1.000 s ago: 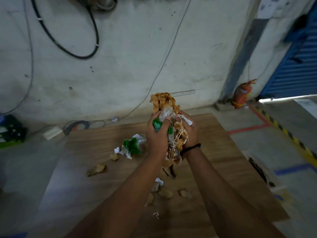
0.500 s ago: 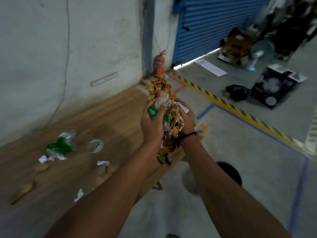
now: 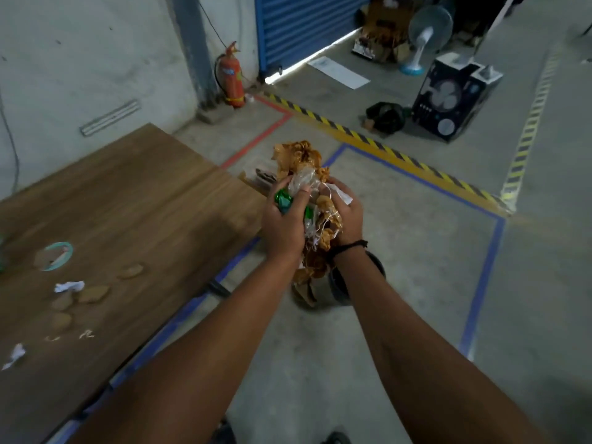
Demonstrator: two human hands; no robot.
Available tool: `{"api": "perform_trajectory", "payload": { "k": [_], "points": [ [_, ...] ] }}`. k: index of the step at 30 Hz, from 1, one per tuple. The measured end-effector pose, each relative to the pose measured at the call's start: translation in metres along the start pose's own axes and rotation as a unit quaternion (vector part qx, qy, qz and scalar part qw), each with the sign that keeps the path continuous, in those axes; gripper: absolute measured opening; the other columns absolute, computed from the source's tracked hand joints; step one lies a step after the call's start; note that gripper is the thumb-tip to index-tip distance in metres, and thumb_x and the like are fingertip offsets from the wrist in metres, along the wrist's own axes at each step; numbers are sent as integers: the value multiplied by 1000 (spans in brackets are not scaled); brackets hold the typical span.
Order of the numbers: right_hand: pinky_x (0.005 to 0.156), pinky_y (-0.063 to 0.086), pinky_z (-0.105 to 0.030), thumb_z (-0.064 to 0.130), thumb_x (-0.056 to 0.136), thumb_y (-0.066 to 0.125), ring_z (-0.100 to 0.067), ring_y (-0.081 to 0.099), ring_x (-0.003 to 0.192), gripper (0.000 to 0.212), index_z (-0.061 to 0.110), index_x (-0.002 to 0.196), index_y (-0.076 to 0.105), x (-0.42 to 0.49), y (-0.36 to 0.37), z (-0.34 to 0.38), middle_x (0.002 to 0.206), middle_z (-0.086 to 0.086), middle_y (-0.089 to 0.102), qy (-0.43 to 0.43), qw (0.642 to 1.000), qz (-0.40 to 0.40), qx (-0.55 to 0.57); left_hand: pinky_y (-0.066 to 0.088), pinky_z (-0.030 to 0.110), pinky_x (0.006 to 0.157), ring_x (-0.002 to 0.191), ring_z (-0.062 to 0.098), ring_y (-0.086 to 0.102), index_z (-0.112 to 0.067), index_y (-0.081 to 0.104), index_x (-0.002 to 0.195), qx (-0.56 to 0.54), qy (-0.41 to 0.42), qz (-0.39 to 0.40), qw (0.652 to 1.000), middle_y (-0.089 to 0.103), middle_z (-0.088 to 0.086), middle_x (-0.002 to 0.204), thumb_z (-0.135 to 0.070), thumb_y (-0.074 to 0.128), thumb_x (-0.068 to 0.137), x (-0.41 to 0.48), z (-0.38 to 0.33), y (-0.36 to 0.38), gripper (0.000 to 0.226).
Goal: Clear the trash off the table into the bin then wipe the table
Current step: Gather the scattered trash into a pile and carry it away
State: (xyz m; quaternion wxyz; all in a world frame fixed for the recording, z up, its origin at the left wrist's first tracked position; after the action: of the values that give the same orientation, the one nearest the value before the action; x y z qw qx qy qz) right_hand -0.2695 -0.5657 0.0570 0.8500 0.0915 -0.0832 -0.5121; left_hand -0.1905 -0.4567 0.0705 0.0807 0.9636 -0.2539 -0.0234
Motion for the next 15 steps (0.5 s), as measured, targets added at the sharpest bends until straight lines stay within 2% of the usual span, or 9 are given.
{"api": "perform_trajectory", "payload": {
  "k": [2, 4, 6, 8, 11, 15],
  "points": [
    [86, 52, -49, 28, 73, 71, -27, 65, 87, 26, 9, 91, 72, 7, -33, -5, 87, -9, 71, 15, 1000, -13, 3, 54, 46, 90, 101, 15, 67, -24, 64, 115, 3, -11, 9, 1000, 70, -2, 109, -41, 66, 80, -8, 17, 29, 39],
    [90, 51, -52, 33, 69, 73, -28, 65, 89, 22, 19, 87, 75, 16, -64, -14, 88, -6, 72, 25, 999, -25, 1, 54, 46, 91, 103, 15, 66, -25, 64, 116, 11, -28, 14, 999, 70, -3, 111, -47, 66, 76, -11, 37, 57, 45],
    [93, 50, -57, 35, 67, 74, -32, 66, 93, 25, 21, 87, 75, 27, -94, -27, 92, -10, 72, 40, 998, -50, 5, 53, 46, 92, 103, 15, 66, -25, 65, 116, 11, -51, 21, 998, 70, -4, 111, -48, 67, 74, -9, 61, 83, 47],
    [93, 50, -57, 36, 64, 75, -33, 66, 95, 31, 19, 91, 75, 40, -121, -43, 94, -12, 72, 56, 995, -80, 2, 53, 47, 92, 103, 16, 66, -27, 66, 114, 10, -71, 32, 997, 71, -4, 110, -47, 69, 74, -5, 85, 107, 45],
    [94, 49, -58, 39, 64, 77, -39, 64, 103, 58, 4, 109, 68, 64, -160, -64, 107, -22, 69, 64, 990, -124, -15, 53, 49, 91, 103, 20, 67, -26, 66, 113, -1, -82, 50, 995, 71, 0, 110, -44, 70, 74, 9, 121, 144, 43],
    [93, 50, -58, 40, 67, 76, -39, 65, 103, 60, 3, 113, 65, 107, -209, -114, 109, -22, 68, 92, 983, -152, -44, 54, 47, 91, 102, 17, 67, -23, 65, 115, -10, -110, 75, 991, 70, 0, 110, -37, 69, 78, 33, 185, 192, 40]
  ]
}}
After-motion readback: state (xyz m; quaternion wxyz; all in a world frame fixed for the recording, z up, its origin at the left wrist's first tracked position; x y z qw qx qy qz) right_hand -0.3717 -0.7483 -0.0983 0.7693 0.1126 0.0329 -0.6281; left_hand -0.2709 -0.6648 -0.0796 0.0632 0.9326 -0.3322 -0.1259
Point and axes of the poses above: each hand's wrist, its own x-axis towards the middle knuckle, its own y-axis out of the palm, z = x × y, the point moved 7 cm from there along x, towards the middle knuckle
